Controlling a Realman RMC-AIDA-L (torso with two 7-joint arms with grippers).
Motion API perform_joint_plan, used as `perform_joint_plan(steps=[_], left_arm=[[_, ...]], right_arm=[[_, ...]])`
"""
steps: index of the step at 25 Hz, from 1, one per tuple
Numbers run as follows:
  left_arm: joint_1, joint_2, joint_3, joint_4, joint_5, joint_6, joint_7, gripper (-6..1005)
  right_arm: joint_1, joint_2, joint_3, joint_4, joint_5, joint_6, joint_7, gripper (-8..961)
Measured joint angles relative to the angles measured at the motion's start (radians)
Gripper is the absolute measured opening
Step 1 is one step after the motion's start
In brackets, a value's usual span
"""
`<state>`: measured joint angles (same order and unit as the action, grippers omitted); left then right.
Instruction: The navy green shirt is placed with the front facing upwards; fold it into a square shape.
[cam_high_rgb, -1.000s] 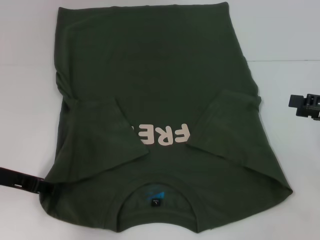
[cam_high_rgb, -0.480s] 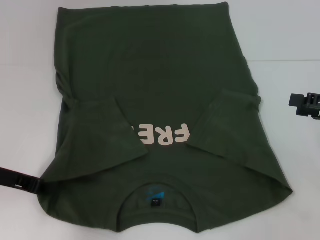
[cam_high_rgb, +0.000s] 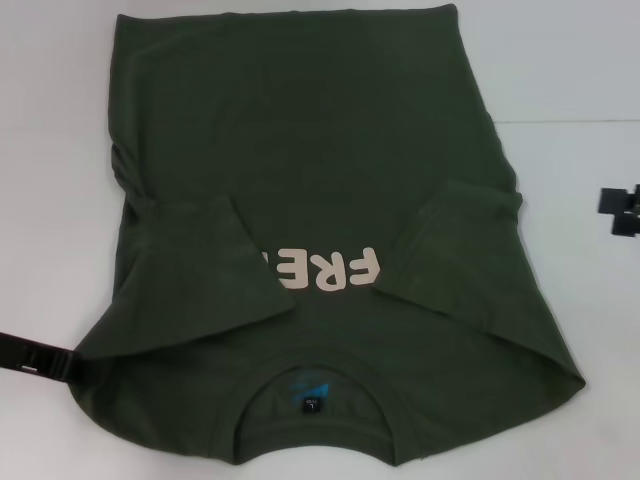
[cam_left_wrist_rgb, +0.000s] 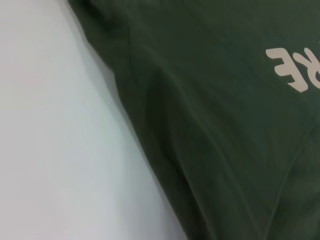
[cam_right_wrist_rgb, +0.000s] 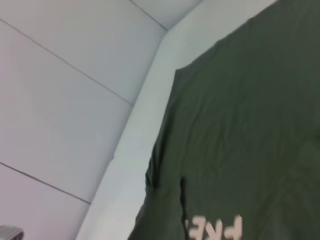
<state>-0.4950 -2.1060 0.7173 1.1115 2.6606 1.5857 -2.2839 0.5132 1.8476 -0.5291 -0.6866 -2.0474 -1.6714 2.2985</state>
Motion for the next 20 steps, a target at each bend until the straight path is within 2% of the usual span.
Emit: perform_joint_plan(steps=[5,7,9,12,15,20], left_arm=[[-0.003,0.009,-0.042,-0.013,-0.009,0.015,0.004,27],[-0.005,0.016,-0.057,-0.026,-0.018,0.021,0.005,27],[-0.007,0.020,-0.068,-0.033,-0.023,0.028,0.006,28],[-0.009,0.021,-0.072,-0.037,-0.024,0.034,0.006,28],[-0.011,0.019,-0.071,-0.041,-0.024,0.037,0.008,28],[-0.010,0.019,-0.074,-0.047,-0.047,0.041,0.011,28]], right_arm=[[0.035,-0.093,-0.020,-0.031,-0.152,-0.041,0.201,822],[0.057,-0.120,-0.024,-0.040,-0.226,-0.068,0.244,822],[0.082,-0.135,-0.025,-0.042,-0.292,-0.092,0.269,822],[0.123,-0.131,-0.027,-0.039,-0.394,-0.122,0.291,822],[0.158,-0.111,-0.037,-0.024,-0.465,-0.135,0.297,822],[0.182,-0.056,-0.053,-0.024,-0.536,-0.118,0.306,822]])
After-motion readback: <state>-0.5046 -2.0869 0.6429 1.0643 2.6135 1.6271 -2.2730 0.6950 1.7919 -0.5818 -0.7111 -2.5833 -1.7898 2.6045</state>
